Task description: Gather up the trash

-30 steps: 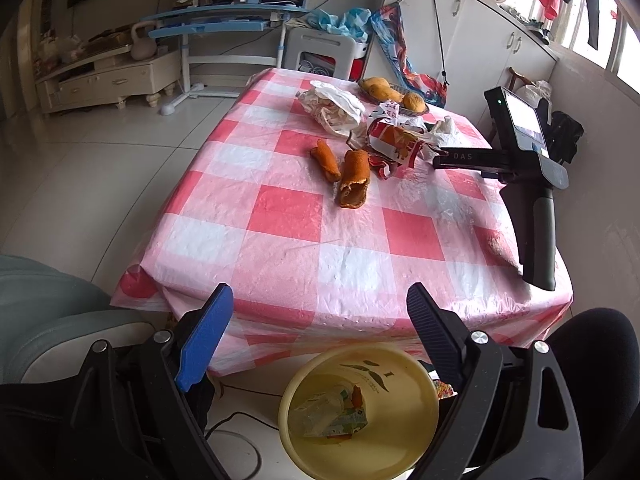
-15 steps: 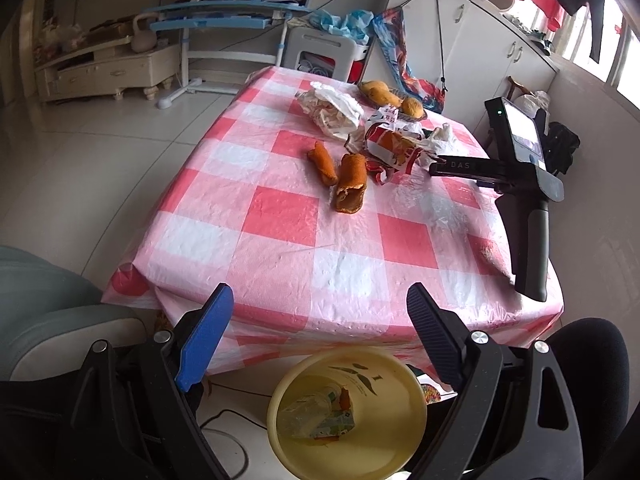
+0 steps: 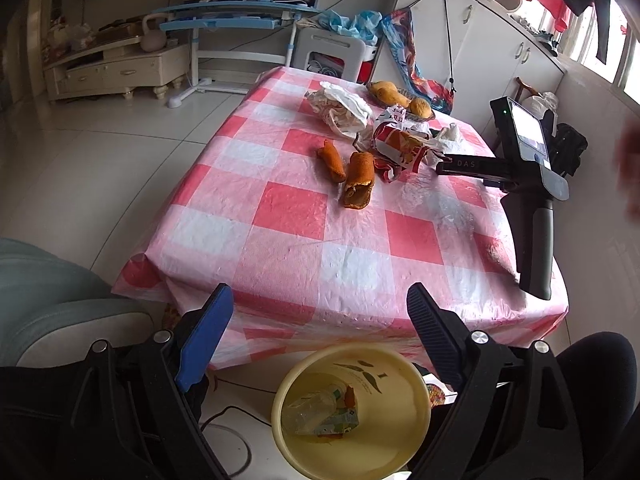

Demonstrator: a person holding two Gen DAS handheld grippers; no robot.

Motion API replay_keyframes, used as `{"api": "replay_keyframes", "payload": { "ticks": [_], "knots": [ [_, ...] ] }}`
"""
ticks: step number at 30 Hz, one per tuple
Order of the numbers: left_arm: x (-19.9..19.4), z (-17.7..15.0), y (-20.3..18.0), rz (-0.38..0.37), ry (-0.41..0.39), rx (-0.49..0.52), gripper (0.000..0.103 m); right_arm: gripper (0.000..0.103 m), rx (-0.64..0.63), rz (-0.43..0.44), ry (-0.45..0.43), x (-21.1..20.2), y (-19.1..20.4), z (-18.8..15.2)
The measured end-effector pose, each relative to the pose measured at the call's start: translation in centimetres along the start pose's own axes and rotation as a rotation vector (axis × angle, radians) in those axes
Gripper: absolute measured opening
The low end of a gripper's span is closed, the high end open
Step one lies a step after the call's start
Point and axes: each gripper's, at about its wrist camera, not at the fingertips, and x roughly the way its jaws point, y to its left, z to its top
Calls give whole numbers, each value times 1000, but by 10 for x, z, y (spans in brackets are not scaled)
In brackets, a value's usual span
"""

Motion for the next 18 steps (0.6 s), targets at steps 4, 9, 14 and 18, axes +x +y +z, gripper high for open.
{"api": "replay_keyframes", "payload": {
  "ticks": [4,9,14,18],
  "knots": [
    [-7,-3,-3,2,-20,-4,85,96,0,0,0,-1,1,-1],
    [-4,-6,-18,35,-36,39,85,96,0,0,0,-1,1,-1],
    [6,-5,-29,77,-39,66,85,96,0,0,0,-1,2,-2],
    [12,-5,-41,87,-42,106,85,96,-1,-2,0,-2,3,-2]
  ]
}}
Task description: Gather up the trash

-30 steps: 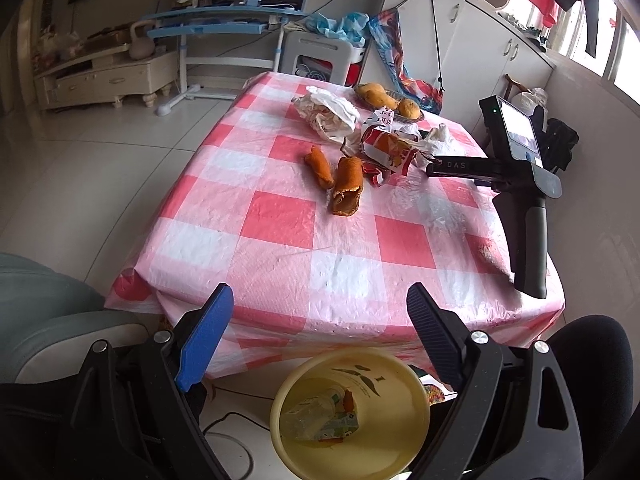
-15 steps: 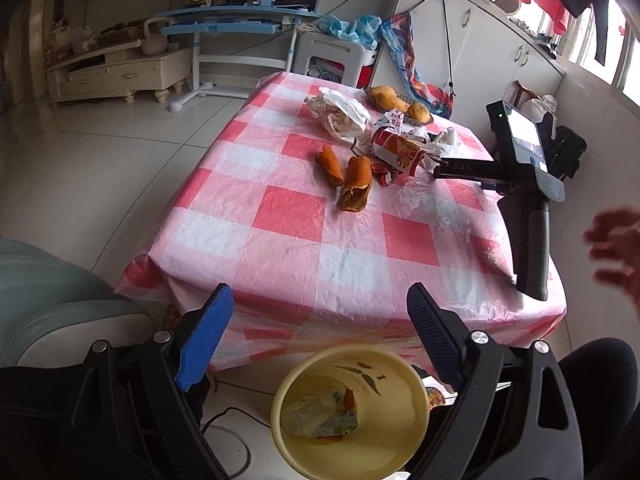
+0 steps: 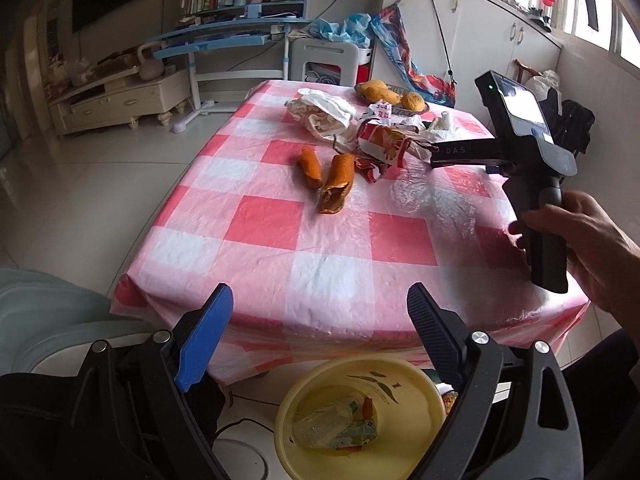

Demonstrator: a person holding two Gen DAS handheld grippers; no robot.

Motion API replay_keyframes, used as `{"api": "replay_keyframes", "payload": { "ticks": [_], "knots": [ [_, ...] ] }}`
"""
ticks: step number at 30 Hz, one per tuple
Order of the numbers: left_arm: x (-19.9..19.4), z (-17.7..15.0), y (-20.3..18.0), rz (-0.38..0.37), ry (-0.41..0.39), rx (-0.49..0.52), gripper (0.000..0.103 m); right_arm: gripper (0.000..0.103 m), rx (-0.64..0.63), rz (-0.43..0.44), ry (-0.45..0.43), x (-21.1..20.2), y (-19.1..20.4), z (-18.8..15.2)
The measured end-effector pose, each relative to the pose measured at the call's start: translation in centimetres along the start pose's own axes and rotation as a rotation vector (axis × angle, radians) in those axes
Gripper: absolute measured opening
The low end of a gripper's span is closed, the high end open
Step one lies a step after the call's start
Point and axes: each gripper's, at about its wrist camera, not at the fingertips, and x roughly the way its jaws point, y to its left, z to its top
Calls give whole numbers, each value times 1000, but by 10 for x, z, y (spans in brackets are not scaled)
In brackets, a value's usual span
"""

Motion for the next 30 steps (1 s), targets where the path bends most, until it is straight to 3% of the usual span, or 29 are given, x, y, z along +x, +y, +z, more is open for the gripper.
{"api": "replay_keyframes", "payload": {
  "ticks": [6,15,23,30],
  "knots": [
    [-7,-3,-12,1,-35,82,85,96,16,-2,7,1,-4,2],
    [-15,-4,-1,0,-55,45,85,96,-4,10,79,-20,-4,-17],
    [-23,-7,9,19,-82,25,85,96,23,34,-83,-85,-3,-40],
    [-28,-11,9,33,-105,34,85,96,-37,83,-230,-127,15,-57]
  ]
}}
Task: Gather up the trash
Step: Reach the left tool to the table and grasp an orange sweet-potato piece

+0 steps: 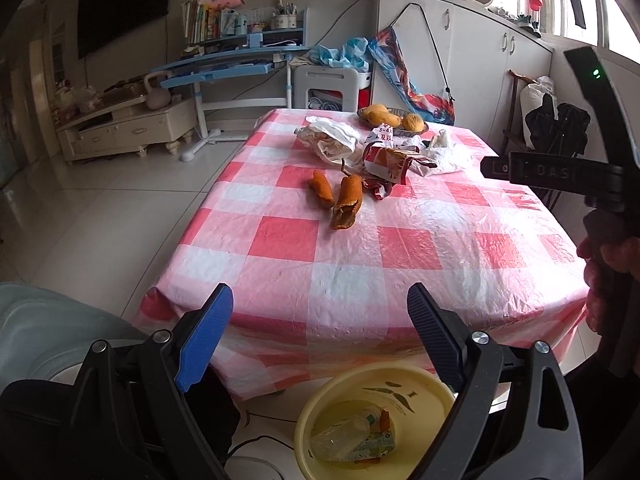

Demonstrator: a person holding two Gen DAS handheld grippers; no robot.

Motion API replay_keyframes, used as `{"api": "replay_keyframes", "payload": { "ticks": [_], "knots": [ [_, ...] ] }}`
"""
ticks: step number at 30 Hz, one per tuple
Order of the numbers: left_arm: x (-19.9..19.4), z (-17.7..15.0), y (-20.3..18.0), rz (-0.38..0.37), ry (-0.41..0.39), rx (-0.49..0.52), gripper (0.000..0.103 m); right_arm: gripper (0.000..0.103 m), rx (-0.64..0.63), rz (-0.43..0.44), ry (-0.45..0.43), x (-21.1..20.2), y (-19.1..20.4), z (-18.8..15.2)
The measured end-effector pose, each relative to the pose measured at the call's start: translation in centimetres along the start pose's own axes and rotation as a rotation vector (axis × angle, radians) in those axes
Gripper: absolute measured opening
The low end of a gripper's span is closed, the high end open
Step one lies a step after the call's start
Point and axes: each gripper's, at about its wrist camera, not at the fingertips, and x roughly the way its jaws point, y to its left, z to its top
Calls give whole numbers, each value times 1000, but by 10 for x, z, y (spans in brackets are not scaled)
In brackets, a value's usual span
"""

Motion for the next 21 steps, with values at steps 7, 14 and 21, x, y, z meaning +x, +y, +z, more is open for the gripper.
{"api": "replay_keyframes", "payload": {
  "ticks": [7,14,21],
  "knots": [
    [-2,-3,-3,7,-12,17,85,96,1,30,-61,-18,4,-4],
    [-4,-4,-6,4,-20,31,85,96,36,48,-76,-20,2,-10],
    [-7,-1,6,-60,-33,-37,85,96,36,46,-138,-31,6,-7]
  ]
}}
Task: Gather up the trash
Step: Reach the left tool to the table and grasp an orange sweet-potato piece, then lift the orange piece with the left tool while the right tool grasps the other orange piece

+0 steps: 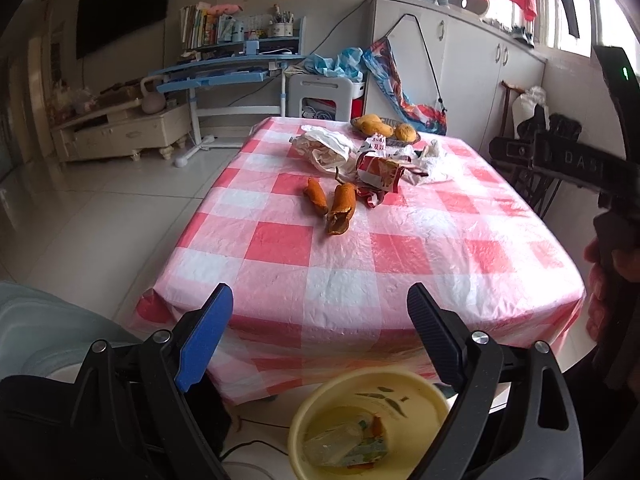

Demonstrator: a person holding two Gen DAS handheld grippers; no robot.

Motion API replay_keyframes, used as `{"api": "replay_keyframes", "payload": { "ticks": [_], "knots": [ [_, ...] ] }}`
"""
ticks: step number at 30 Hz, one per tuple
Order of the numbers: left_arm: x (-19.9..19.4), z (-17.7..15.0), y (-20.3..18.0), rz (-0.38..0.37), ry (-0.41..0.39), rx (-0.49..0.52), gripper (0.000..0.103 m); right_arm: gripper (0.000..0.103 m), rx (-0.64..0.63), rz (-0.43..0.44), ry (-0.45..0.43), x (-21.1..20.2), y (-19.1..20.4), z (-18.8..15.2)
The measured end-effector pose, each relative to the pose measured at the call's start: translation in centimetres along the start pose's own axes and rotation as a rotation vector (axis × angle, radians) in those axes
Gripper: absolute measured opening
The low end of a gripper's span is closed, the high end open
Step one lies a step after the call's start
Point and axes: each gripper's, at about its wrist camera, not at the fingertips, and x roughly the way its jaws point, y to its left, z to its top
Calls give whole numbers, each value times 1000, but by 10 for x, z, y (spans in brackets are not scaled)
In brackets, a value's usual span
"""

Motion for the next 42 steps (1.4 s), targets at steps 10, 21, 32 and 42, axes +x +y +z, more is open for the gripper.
{"api": "replay_keyframes", "payload": {
  "ticks": [10,21,32,42],
  "knots": [
    [29,30,14,-49,35,-77,85,96,84,51,-25,-4,-14,5],
    [109,80,-21,-115,109,68,52,96,191,155,-5,1,-23,9],
    [167,80,-27,-117,246,116,21,96,305,202,17,7,-41,8],
    [128,67,0,-197,235,-21,18,96,290,188,34,9,-38,7]
  ]
}}
